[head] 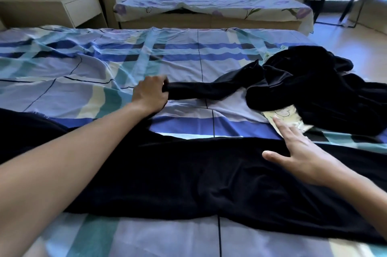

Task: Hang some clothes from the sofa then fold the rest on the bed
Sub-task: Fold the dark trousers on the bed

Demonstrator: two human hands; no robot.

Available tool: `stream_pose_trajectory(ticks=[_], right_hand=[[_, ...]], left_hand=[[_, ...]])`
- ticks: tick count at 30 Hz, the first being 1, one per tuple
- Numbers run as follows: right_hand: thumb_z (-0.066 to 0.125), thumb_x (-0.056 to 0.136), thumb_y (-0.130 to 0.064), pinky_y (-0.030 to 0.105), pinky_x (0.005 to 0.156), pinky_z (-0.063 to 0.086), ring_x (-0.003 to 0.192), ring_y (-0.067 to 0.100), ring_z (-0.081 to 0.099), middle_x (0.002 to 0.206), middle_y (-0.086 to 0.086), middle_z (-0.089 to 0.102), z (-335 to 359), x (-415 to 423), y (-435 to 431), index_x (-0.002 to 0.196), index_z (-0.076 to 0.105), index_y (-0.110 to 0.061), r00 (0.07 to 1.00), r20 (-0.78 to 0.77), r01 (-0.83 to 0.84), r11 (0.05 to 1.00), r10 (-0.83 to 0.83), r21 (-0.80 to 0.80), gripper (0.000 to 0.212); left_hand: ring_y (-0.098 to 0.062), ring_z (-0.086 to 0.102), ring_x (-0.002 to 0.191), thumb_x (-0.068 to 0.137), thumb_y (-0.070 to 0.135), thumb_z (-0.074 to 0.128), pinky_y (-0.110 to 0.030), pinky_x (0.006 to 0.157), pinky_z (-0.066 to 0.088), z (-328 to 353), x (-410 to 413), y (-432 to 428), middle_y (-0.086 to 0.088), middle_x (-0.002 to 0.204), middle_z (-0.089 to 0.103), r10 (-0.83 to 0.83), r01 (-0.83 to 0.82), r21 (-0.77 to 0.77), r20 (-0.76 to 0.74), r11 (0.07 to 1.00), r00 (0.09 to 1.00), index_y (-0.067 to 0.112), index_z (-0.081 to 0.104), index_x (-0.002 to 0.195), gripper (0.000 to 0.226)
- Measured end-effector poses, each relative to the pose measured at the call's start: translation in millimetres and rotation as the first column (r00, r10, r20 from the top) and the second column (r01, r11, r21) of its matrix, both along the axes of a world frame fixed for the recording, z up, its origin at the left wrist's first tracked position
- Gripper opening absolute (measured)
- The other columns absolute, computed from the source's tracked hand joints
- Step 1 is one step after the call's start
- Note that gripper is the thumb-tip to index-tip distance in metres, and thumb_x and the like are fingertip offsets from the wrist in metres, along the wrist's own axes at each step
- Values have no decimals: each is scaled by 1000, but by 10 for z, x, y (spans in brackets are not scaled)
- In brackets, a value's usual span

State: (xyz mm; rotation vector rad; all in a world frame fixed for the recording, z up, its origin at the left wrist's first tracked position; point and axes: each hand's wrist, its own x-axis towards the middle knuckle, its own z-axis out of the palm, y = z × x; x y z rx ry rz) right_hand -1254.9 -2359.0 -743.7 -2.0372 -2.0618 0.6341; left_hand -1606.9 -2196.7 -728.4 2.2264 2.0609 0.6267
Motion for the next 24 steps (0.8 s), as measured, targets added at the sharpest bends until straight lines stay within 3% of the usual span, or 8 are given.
stream_pose_trajectory(ticks=[3,5,9,11,13,16,19,24], right_hand=[[61,86,-61,38,125,17,155,16,11,168,-8,9,28,-43,-11,161,-2,-36,999,-50,-11,1000,12,27,101],[64,87,-57,37,123,24,152,13,23,165,-7,20,55,-113,-19,161,7,-33,991,-134,-4,999,10,49,97],[68,90,-47,21,88,46,110,6,60,136,-3,52,133,-365,-29,155,29,-33,931,-357,72,997,-76,-24,77],[68,89,-48,21,86,45,105,5,61,133,-4,54,128,-499,-14,155,32,-32,923,-375,75,997,-80,-28,77],[69,88,-52,26,95,47,111,9,60,131,-5,56,101,-603,7,155,32,-32,915,-394,83,996,-90,-35,79],[69,89,-50,29,101,47,117,14,59,132,0,58,63,-752,64,155,31,-29,903,-415,101,993,-115,-55,79],[67,92,-47,27,99,46,117,14,59,133,1,58,61,-884,108,156,29,-27,874,-466,109,991,-135,-81,77],[65,92,-50,33,98,51,109,14,64,122,-2,63,-25,-862,207,154,31,-27,836,-512,157,980,-197,-120,74]], left_hand=[[-32,61,93,85,25,63,-35,73,44,408,104,-182,-6,95,69,-108,96,172,57,980,993,24,62,98,13],[-23,61,85,84,27,67,-32,71,41,605,166,-417,1,88,67,-299,280,167,104,946,949,27,59,92,11],[-12,65,74,86,35,72,-29,69,47,526,201,-978,5,82,69,-649,642,-234,57,730,759,18,67,90,18],[-19,66,87,85,55,67,-30,77,50,292,204,-1220,1,92,71,-692,563,-481,-138,672,709,19,65,95,38],[-26,63,97,80,74,57,-35,84,52,83,248,-1379,-2,98,67,-652,389,-608,-295,692,698,21,62,97,56],[-26,61,99,80,80,50,-35,76,45,-36,411,-1386,0,98,63,-527,345,-471,-334,812,782,25,52,90,56],[-20,57,104,80,75,54,-36,83,44,-135,630,-1328,4,104,58,-471,419,-232,-256,878,844,27,47,97,52],[-27,60,111,92,44,59,-39,87,47,-335,925,-1206,-1,118,61,-349,311,-175,-258,934,901,21,50,116,34]])
